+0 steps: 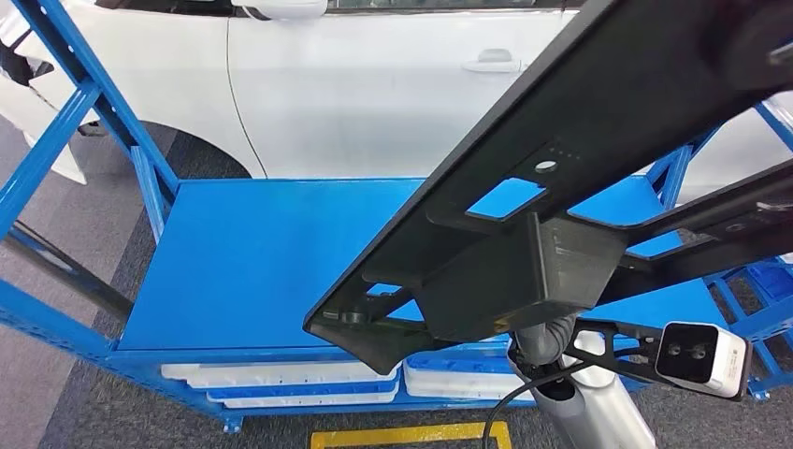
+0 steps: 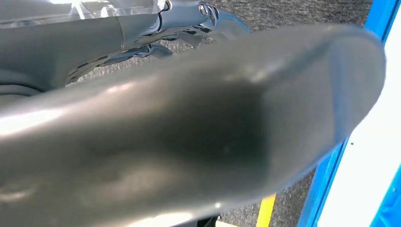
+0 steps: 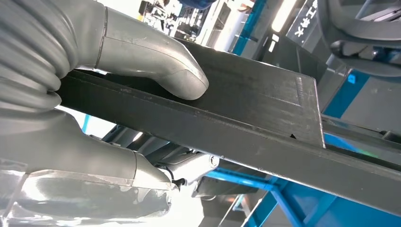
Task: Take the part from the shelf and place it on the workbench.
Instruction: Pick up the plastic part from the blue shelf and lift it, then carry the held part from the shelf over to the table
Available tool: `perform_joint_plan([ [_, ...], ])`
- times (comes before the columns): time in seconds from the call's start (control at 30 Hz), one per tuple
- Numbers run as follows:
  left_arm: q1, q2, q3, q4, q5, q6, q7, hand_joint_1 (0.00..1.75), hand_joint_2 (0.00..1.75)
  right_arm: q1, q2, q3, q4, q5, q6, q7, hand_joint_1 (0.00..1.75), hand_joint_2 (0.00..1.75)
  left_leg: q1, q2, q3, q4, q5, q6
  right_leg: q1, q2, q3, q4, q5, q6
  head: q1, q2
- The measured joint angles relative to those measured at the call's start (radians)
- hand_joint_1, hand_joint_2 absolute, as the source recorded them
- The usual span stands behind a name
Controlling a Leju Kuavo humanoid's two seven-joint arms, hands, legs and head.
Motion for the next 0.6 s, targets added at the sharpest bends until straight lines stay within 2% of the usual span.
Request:
perform_joint_plan([
  [0.07, 0.0, 0.001, 0.0, 0.0, -0.002, 0.004, 0.009, 0.0, 0.0, 0.006, 0.0, 0.0, -0.008, 0.003, 0.003, 0.0, 1.75, 1.75, 0.0, 0.002, -0.014, 0.002, 0.009, 0.003, -0.006, 0.0, -0.05, 0.137, -0.08, 0.011, 0.002, 0.0],
  [0.1, 0.001, 0.0, 0.0, 0.0, -0.002, 0.006, 0.013, 0.0, 0.0, 0.011, 0.0, 0.0, -0.012, 0.006, 0.004, 0.0, 1.75, 1.75, 0.0, 0.002, -0.021, 0.004, 0.013, 0.001, -0.009, 0.0, -0.064, 0.186, -0.101, 0.014, 0.002, 0.0],
  [0.13, 0.003, 0.0, 0.0, 0.0, -0.004, 0.007, 0.015, 0.0, 0.0, 0.018, 0.0, 0.0, -0.016, 0.009, 0.004, 0.0, 1.75, 1.75, 0.0, 0.002, -0.027, 0.006, 0.016, 0.0, -0.012, 0.0, -0.06, 0.197, -0.103, 0.017, 0.002, 0.0],
  [0.17, 0.005, 0.0, 0.0, 0.0, -0.005, 0.007, 0.016, 0.0, 0.0, 0.024, 0.0, 0.0, -0.021, 0.014, 0.005, 0.0, 1.75, 1.75, 0.001, 0.001, -0.032, 0.009, 0.017, -0.002, -0.015, -0.001, -0.033, 0.164, -0.085, 0.018, 0.002, 0.0],
  [0.23, 0.006, 0.0, 0.0, 0.0, -0.009, 0.005, 0.016, 0.0, 0.0, 0.032, 0.0, -0.001, -0.031, 0.024, 0.011, 0.0, 1.75, 1.75, 0.001, 0.001, -0.04, 0.015, 0.019, -0.008, -0.019, 0.0, 0.053, 0.025, -0.035, 0.018, 0.002, 0.0],
  [0.27, 0.006, 0.0, -0.001, 0.0, -0.01, 0.004, 0.016, 0.0, 0.0, 0.033, 0.0, -0.001, -0.035, 0.028, 0.016, 0.0, 1.75, 1.75, 0.0, 0.0, -0.044, 0.019, 0.021, -0.013, -0.019, 0.0, 0.086, -0.035, -0.017, 0.013, 0.001, 0.0],
  [0.3, 0.005, 0.0, -0.001, 0.0, -0.01, 0.002, 0.016, 0.0, 0.0, 0.033, -0.001, -0.001, -0.038, 0.031, 0.022, 0.0, 1.75, 1.75, -0.001, 0.0, -0.047, 0.02, 0.023, -0.019, -0.016, 0.001, 0.103, -0.07, -0.009, 0.008, 0.001, 0.0],
  [0.4, 0.003, 0.0, -0.001, 0.0, -0.01, -0.001, 0.018, 0.0, 0.0, 0.02, -0.007, -0.002, -0.033, 0.019, 0.03, 0.0, 1.75, 1.75, -0.001, -0.001, -0.057, 0.018, 0.033, -0.04, -0.011, 0.003, 0.095, -0.085, 0.005, -0.017, 0.0, 0.0],
  [0.47, 0.002, 0.001, -0.001, 0.0, -0.01, -0.002, 0.019, 0.0, 0.0, 0.005, -0.012, -0.002, -0.026, 0.006, 0.03, 0.0, 1.75, 1.75, 0.001, -0.002, -0.065, 0.029, 0.019, -0.049, -0.013, 0.0, 0.088, -0.093, 0.019, -0.033, 0.0, 0.0],
  [0.53, 0.0, 0.001, -0.001, 0.0, -0.01, -0.004, 0.02, 0.0, 0.0, -0.007, -0.014, -0.002, -0.022, 0.0, 0.028, 0.0, 1.75, 1.75, 0.003, -0.002, -0.09, 0.095, -0.041, -0.053, -0.012, -0.003, 0.077, -0.098, 0.032, -0.043, -0.002, 0.0],
  [0.6, 0.0, 0.001, -0.001, 0.0, -0.01, -0.005, 0.021, 0.0, 0.0, -0.012, -0.016, -0.002, -0.018, -0.002, 0.024, 0.0, 1.75, 1.75, 0.003, -0.002, -0.128, 0.22, -0.123, -0.055, -0.007, -0.004, 0.059, -0.098, 0.047, -0.049, -0.003, 0.0],
])
